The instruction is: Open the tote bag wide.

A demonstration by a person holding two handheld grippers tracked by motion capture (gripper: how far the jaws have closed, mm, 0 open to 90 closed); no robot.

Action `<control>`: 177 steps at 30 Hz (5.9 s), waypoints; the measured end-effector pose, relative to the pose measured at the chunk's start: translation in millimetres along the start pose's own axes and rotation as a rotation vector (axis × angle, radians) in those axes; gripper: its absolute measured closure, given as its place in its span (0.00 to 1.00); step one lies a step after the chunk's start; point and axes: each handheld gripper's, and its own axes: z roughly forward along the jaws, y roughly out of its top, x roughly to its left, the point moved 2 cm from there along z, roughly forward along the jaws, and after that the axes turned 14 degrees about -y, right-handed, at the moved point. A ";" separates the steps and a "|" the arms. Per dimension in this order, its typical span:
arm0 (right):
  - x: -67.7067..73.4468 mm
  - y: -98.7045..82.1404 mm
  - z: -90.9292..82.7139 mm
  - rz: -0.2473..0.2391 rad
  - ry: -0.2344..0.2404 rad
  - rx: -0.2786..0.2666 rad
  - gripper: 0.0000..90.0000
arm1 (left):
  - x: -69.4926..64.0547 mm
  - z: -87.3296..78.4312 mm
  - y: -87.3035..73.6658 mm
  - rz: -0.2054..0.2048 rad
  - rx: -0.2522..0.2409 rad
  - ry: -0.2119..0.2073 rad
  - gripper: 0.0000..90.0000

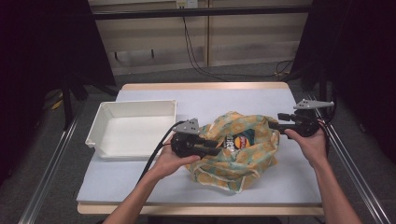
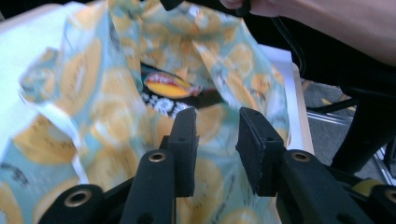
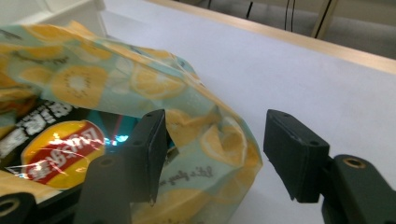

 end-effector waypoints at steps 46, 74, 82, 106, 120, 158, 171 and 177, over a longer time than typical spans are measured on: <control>111.5 -66.6 -40.3 -0.240 0.410 0.094 0.99 | 42.9 57.6 8.9 -0.089 0.068 0.057 0.61; 120.9 -94.8 -35.9 -0.210 0.409 0.149 0.79 | 21.2 105.2 30.0 -0.005 0.163 -0.018 0.59; 117.9 -96.1 -39.1 -0.212 0.417 0.163 0.67 | 18.5 105.0 11.0 0.014 0.217 0.002 0.49; 115.0 -97.7 -43.3 -0.204 0.420 0.164 0.71 | 2.2 119.3 37.0 0.103 0.304 -0.009 0.55; 114.2 -100.5 -42.2 -0.206 0.425 0.171 0.71 | 12.3 128.1 7.6 0.116 0.368 0.029 0.49; 104.0 -90.5 -41.2 -0.163 0.326 0.089 1.00 | 12.2 80.7 27.8 0.017 0.087 -0.037 1.00; 115.7 -85.9 -33.6 -0.192 0.352 0.098 1.00 | 5.7 75.5 45.1 0.014 0.016 -0.068 1.00; 115.9 -88.9 -30.8 -0.208 0.348 0.125 1.00 | 4.7 71.2 48.1 0.002 -0.028 -0.086 1.00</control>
